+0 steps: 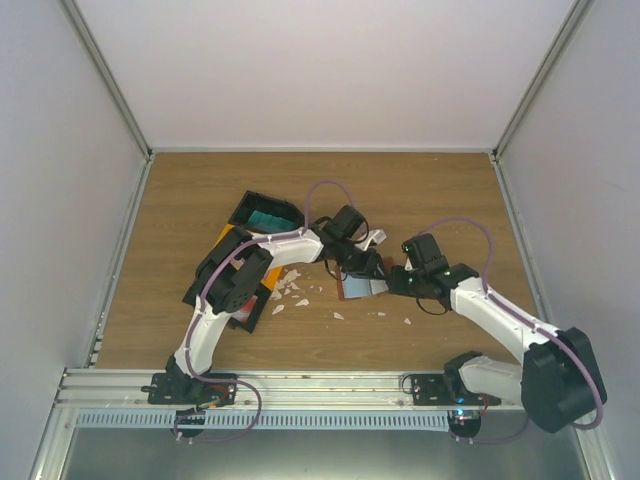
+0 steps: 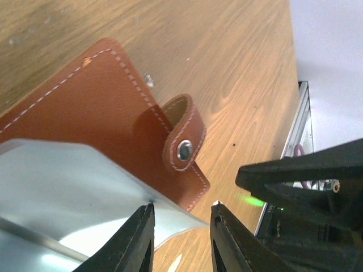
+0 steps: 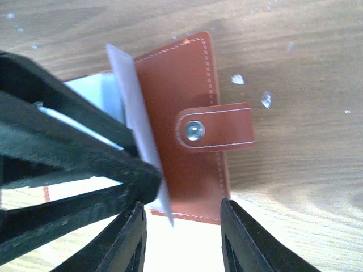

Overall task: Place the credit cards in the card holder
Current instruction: Open the card holder at the center of the board.

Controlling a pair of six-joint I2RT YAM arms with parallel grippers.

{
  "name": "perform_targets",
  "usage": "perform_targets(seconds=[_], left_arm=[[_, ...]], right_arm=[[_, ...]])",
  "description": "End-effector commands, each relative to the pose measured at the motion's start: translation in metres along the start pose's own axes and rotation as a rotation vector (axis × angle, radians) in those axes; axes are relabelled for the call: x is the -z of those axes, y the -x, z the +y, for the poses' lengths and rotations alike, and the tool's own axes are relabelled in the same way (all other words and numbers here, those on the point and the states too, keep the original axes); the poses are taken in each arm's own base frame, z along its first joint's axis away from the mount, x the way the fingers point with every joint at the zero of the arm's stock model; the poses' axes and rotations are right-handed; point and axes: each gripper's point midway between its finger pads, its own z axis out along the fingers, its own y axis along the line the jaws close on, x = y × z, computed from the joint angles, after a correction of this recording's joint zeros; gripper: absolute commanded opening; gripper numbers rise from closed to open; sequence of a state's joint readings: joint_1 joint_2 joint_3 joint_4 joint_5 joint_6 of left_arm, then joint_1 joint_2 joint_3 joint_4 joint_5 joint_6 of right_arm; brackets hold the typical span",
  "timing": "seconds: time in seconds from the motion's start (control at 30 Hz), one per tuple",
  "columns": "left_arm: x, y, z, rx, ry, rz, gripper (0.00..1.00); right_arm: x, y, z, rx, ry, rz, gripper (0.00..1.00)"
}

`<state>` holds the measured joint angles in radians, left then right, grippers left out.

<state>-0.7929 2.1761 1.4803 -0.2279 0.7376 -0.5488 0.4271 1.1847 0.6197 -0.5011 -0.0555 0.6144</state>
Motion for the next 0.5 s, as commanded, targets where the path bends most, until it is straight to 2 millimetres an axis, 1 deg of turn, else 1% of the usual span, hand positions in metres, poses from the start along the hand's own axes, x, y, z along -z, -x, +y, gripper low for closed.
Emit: perform_targets(seconds=[0.0, 0.1, 0.17, 0.23, 0.33, 0.43, 0.47], left_arm=[[0.0, 0.016, -0.011, -0.036, -0.034, -0.025, 0.31], [-0.001, 0.017, -0.008, -0.029, -0.032, -0.022, 0.32], [-0.001, 0.017, -0.007, -0.025, -0.034, -0.02, 0.32], [0.0, 0.017, -0.005, -0.025, -0.033, -0.019, 0.32], [0.002, 0.017, -0.005, -0.028, -0.03, -0.022, 0.34], [0.009, 0.02, -0.005, -0.036, -0.009, -0.044, 0.36], [0.013, 0.022, -0.004, -0.039, 0.004, -0.054, 0.37]], right_arm=[[0.011, 0.002, 0.014, 0.03, 0.067, 0.0, 0.37], [0.007, -0.003, 0.024, 0.051, 0.126, 0.021, 0.37], [0.0, -0.004, 0.022, 0.051, 0.114, 0.036, 0.35], [-0.008, 0.0, 0.014, 0.039, 0.059, 0.038, 0.33], [-0.019, 0.01, 0.0, 0.01, -0.039, 0.008, 0.3], [-0.025, 0.024, -0.015, -0.022, -0.143, -0.039, 0.29], [-0.026, 0.028, -0.018, -0.029, -0.17, -0.052, 0.31]])
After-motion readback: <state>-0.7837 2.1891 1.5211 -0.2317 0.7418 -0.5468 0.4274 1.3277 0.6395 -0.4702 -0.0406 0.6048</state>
